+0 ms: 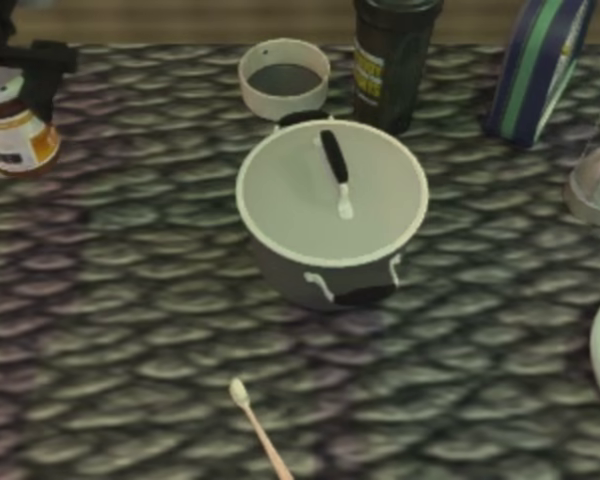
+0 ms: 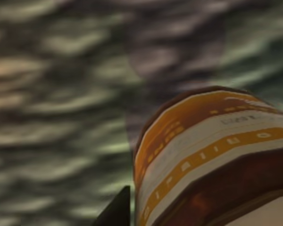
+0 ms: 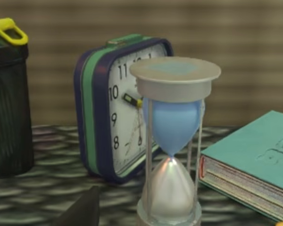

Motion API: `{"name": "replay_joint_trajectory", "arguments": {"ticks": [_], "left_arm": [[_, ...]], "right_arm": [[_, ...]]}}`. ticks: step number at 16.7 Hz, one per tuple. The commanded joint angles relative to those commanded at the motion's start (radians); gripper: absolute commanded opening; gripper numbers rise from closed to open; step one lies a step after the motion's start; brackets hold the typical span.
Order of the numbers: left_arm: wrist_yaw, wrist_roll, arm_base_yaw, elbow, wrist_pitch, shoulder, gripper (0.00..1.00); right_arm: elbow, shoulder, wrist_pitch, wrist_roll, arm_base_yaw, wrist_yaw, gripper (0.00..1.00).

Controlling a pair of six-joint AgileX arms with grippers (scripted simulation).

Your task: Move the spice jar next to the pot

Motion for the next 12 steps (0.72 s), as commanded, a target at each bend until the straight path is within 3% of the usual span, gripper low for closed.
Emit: {"name": "replay_joint_trajectory", "arguments": {"ticks": [9, 12], "left_arm": [[-0.002, -0.001, -0.005, -0.096, 0.034, -0.086, 0.00], [-0.014, -0.066, -0.047, -0.144, 0.065, -0.100, 0.00]], "right_arm": [[0.000, 0.000, 0.000, 0.000, 0.000, 0.000, 1.00], [0.000, 0.000, 0.000, 0.000, 0.000, 0.000, 1.00]]}}
